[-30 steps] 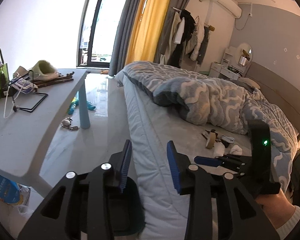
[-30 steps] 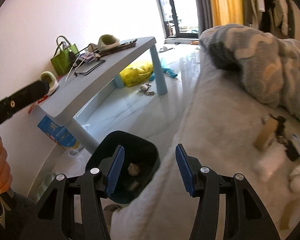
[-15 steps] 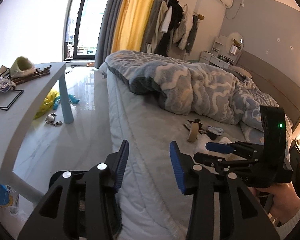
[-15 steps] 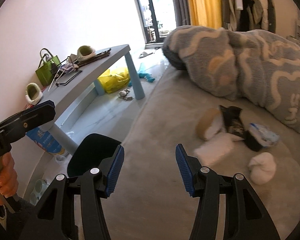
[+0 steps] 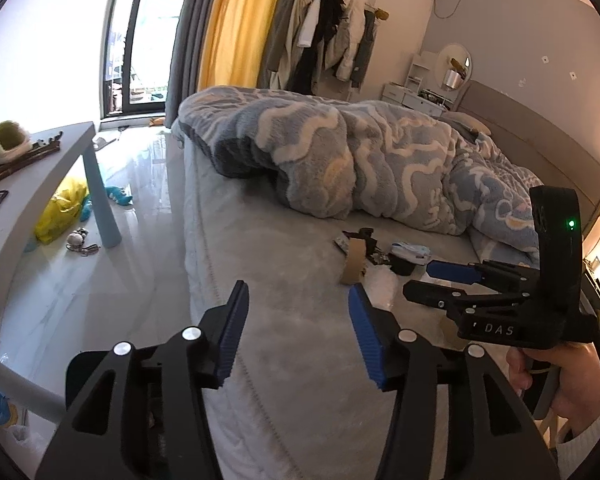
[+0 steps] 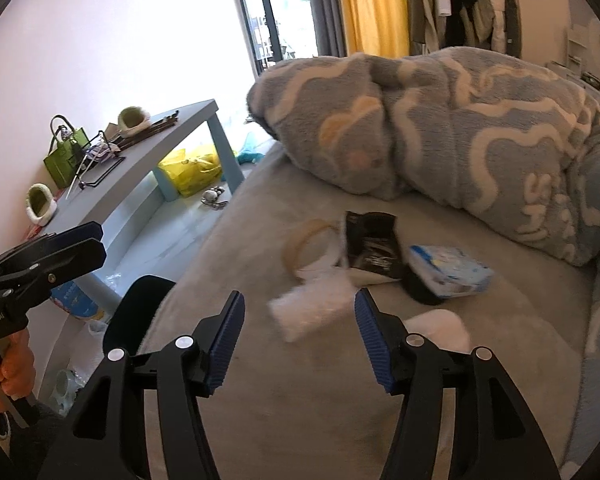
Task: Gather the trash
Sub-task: 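Move both tools back over the trash items on the bed, then grasp the white tissue ball with the right tool while the left tool grasps bubble wrap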
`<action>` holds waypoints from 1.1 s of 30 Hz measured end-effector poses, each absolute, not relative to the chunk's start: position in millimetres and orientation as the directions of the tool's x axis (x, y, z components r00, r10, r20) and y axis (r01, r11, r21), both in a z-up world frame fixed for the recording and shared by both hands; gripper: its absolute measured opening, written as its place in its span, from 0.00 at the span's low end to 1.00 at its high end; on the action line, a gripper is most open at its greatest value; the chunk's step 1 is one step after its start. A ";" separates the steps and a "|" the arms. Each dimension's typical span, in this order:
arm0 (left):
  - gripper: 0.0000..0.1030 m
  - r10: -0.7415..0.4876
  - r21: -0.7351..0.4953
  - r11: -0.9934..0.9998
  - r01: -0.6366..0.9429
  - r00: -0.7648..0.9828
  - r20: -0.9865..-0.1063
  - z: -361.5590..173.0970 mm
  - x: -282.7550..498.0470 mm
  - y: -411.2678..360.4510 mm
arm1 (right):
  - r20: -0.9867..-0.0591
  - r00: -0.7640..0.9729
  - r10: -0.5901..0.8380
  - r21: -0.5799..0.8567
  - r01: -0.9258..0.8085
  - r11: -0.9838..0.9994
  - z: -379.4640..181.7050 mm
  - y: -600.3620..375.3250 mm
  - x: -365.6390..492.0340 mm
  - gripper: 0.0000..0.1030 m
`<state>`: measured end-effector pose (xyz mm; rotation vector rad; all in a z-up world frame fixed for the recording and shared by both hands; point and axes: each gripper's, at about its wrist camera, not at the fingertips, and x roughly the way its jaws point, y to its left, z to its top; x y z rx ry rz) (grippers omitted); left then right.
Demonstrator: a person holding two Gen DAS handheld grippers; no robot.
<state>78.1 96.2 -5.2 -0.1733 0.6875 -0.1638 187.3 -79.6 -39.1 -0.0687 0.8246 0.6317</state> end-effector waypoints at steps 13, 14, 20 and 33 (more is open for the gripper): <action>0.64 -0.249 -0.199 0.968 0.154 0.706 -0.663 -25.3 108.4 55.1 | -0.732 0.522 0.438 0.146 -0.508 0.849 -51.1 -119.0 205.9 0.64; 0.64 -0.251 -0.199 0.967 0.157 0.701 -0.667 -27.2 110.8 52.5 | -0.736 0.521 0.433 0.142 -0.507 0.850 -52.3 -121.1 207.5 0.64; 0.67 -0.268 -0.208 0.963 0.171 0.673 -0.690 -38.1 124.5 40.4 | -0.759 0.507 0.409 0.139 -0.487 0.862 -61.7 -133.2 217.4 0.64; 0.70 -0.294 -0.207 0.955 0.211 0.610 -0.735 -60.7 146.6 12.3 | -0.821 0.426 0.381 0.135 -0.503 0.853 -87.4 -138.2 232.5 0.54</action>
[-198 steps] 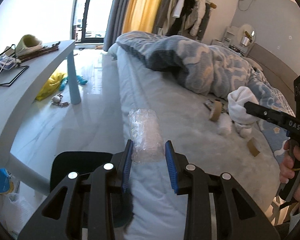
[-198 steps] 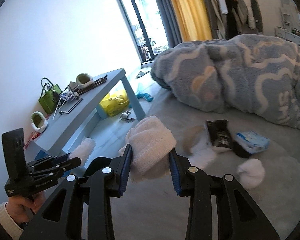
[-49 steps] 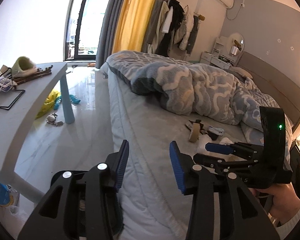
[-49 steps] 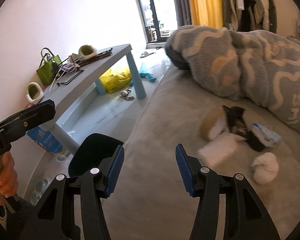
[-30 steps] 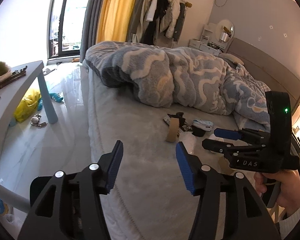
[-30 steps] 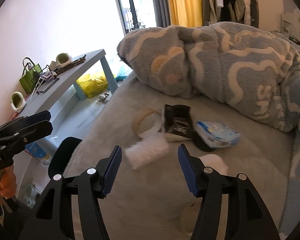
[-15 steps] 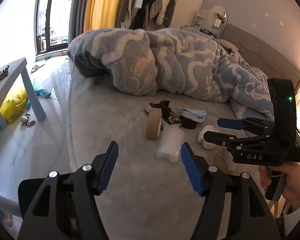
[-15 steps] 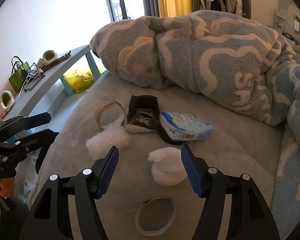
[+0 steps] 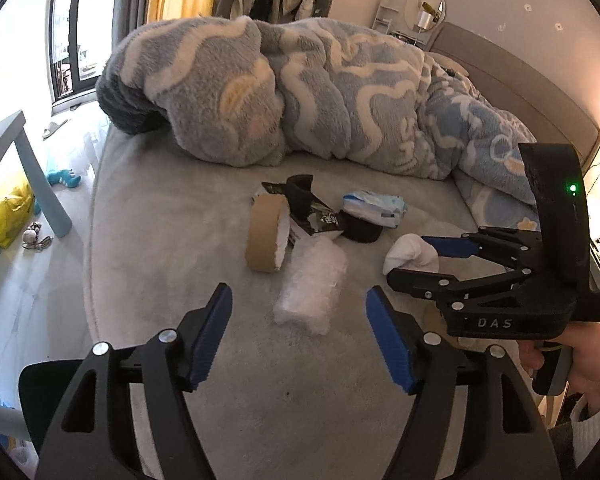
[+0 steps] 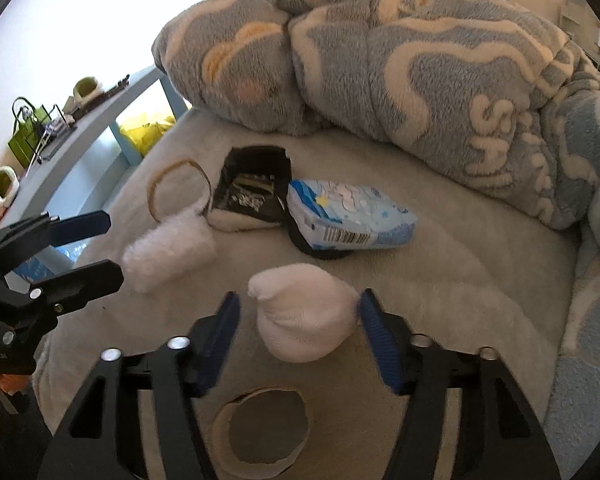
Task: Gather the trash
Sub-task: 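Grasp the white tissue ball with the right tool while the left tool grasps bubble wrap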
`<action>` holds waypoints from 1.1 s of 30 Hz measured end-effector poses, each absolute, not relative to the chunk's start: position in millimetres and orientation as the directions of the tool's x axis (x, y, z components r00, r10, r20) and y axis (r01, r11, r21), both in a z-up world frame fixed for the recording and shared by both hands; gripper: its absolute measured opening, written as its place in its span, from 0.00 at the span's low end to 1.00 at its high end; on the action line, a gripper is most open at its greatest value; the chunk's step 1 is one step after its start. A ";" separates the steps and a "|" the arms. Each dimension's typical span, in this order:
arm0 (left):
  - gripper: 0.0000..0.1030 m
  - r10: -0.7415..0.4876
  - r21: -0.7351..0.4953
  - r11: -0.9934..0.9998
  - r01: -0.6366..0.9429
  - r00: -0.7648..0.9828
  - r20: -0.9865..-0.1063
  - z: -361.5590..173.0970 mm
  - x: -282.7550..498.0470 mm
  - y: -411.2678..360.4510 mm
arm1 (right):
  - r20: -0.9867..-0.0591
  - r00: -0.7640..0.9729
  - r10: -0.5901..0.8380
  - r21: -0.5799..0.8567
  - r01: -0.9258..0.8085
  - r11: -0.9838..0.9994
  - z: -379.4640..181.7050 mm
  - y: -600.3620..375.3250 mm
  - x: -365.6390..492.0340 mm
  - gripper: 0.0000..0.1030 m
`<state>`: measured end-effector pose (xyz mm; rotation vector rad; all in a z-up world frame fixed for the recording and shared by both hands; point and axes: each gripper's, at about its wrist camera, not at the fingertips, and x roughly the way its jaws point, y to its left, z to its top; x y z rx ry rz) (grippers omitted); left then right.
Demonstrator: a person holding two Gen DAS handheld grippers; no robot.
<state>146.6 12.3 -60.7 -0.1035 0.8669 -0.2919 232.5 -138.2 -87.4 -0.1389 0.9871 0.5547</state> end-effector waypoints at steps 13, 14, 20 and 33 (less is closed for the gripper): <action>0.66 -0.299 -0.218 0.954 0.207 0.569 -0.766 -77.0 159.1 -2.4 | -0.778 0.441 0.446 0.195 -0.506 0.840 -75.2 -160.6 233.0 0.46; 0.64 -0.298 -0.218 0.954 0.206 0.567 -0.768 -77.8 159.8 -3.8 | -0.772 0.445 0.454 0.200 -0.508 0.838 -73.5 -162.0 232.4 0.46; 0.48 -0.287 -0.210 0.957 0.199 0.561 -0.777 -83.9 162.2 -11.3 | -0.744 0.467 0.479 0.218 -0.508 0.833 -63.1 -176.2 227.1 0.46; 0.35 -0.292 -0.226 0.956 0.185 0.575 -0.764 -79.9 155.4 -9.1 | -0.699 0.520 0.491 0.235 -0.482 0.844 -39.0 -175.2 225.3 0.46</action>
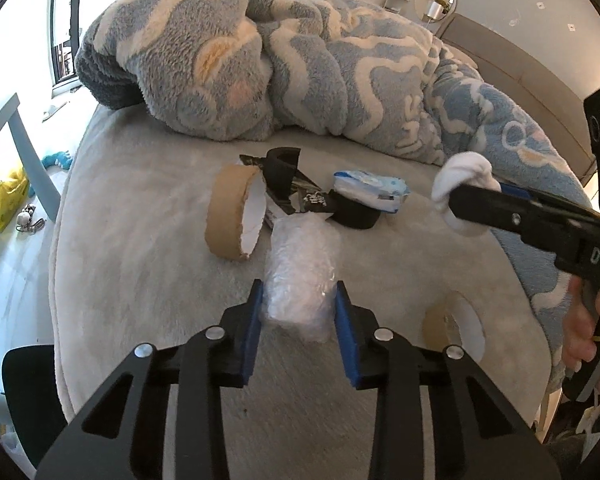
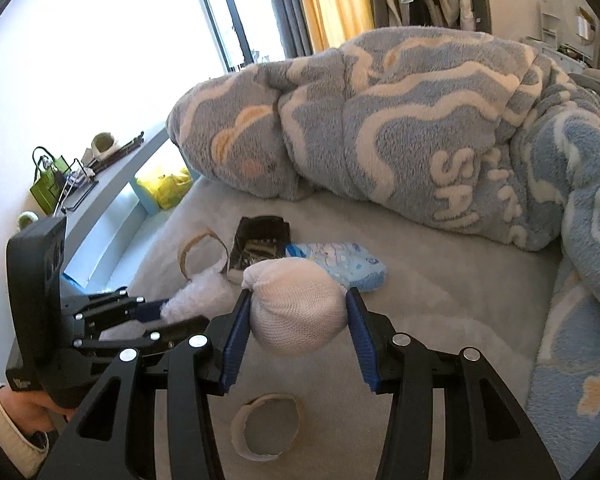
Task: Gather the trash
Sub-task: 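Grasp the white tissue ball with the right tool while the left tool grasps bubble wrap, then carry the tissue ball and bubble wrap over the green bin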
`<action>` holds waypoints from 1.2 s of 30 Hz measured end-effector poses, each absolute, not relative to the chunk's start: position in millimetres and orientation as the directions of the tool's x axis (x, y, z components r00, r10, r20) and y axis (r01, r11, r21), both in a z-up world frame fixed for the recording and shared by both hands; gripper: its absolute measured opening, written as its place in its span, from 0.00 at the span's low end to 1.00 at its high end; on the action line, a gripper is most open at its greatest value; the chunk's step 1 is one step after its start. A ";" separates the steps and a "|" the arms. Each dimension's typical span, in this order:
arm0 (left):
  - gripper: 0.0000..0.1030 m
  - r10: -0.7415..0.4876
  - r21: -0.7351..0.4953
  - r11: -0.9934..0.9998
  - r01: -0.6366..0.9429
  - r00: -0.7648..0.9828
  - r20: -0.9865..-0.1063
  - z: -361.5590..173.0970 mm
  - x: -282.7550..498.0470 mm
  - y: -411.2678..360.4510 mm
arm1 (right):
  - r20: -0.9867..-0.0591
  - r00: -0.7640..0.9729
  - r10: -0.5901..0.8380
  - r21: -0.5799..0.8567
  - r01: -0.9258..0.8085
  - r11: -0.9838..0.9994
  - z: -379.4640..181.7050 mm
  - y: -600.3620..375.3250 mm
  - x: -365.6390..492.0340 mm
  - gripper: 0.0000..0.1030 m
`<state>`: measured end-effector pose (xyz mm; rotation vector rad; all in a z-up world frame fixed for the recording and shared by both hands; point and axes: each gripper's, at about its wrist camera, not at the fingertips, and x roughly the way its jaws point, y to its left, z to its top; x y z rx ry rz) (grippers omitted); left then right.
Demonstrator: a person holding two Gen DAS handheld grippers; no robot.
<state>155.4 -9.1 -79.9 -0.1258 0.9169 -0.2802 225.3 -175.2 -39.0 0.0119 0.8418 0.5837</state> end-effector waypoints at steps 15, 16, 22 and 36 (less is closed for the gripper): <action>0.35 -0.278 -0.209 0.960 0.184 0.604 -0.747 -58.7 113.2 25.8 | -0.673 0.526 0.520 0.256 -0.494 0.831 -27.9 -138.3 199.5 0.46; 0.35 -0.274 -0.207 0.962 0.180 0.605 -0.747 -58.1 110.6 28.8 | -0.673 0.525 0.522 0.255 -0.497 0.829 -27.7 -134.3 197.0 0.46; 0.35 -0.242 -0.196 0.970 0.143 0.618 -0.748 -54.2 91.3 54.9 | -0.666 0.519 0.536 0.255 -0.517 0.817 -24.0 -112.2 183.3 0.46; 0.35 -0.181 -0.191 0.980 0.055 0.646 -0.742 -49.2 66.0 119.5 | -0.661 0.476 0.581 0.255 -0.586 0.770 -20.1 -46.9 164.2 0.46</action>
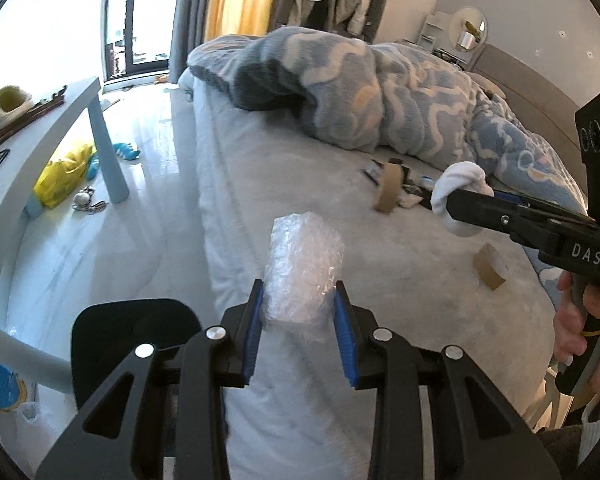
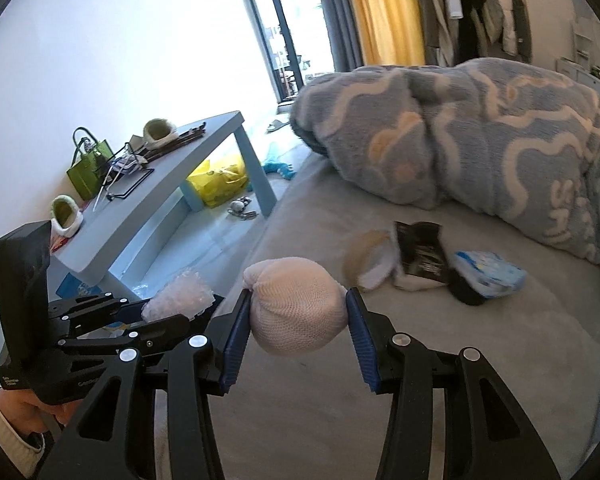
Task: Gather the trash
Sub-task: 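Carry the tissue ball and bubble wrap over the green bin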
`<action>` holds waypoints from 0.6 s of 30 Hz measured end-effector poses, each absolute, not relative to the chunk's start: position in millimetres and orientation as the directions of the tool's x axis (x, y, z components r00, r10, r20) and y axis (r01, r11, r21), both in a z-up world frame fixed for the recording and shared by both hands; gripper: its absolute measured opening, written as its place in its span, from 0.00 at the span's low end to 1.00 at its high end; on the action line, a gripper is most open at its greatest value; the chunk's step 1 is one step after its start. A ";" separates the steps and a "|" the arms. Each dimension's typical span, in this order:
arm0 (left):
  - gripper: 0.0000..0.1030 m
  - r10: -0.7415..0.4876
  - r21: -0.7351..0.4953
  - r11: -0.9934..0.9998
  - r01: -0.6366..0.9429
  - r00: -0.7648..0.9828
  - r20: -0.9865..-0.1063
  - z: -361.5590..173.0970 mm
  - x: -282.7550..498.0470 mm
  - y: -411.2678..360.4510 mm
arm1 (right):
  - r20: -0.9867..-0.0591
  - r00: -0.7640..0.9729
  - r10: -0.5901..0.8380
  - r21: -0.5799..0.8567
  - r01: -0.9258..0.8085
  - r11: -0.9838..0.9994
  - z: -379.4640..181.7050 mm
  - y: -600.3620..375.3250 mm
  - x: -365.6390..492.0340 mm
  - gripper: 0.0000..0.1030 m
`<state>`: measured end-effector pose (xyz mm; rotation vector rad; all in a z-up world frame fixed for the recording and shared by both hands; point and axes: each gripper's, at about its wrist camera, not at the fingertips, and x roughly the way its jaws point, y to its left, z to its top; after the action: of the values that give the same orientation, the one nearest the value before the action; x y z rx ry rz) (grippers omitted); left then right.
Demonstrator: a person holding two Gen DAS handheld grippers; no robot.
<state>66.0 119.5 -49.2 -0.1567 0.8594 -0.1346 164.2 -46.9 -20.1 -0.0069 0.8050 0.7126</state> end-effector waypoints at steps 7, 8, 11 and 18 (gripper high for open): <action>0.35 -0.118 -0.180 0.983 -0.031 0.646 -0.754 -53.5 58.4 167.6 | -0.656 0.446 0.608 0.259 -0.624 0.737 -16.7 -9.5 163.1 0.46; 0.35 -0.104 -0.176 0.983 -0.050 0.638 -0.763 -56.6 57.4 176.1 | -0.654 0.442 0.614 0.261 -0.630 0.732 -16.1 -3.9 162.4 0.47; 0.35 -0.076 -0.162 0.983 -0.086 0.615 -0.785 -65.2 54.0 194.9 | -0.654 0.428 0.624 0.262 -0.646 0.717 -15.8 13.2 160.2 0.46; 0.35 -0.036 -0.143 0.977 -0.159 0.538 -0.842 -86.5 44.6 232.8 | -0.662 0.387 0.642 0.264 -0.681 0.683 -21.4 53.7 154.8 0.47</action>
<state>44.6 232.8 -86.5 -0.2123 1.0025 0.0741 154.8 53.7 -21.4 -0.0537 0.8175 0.8425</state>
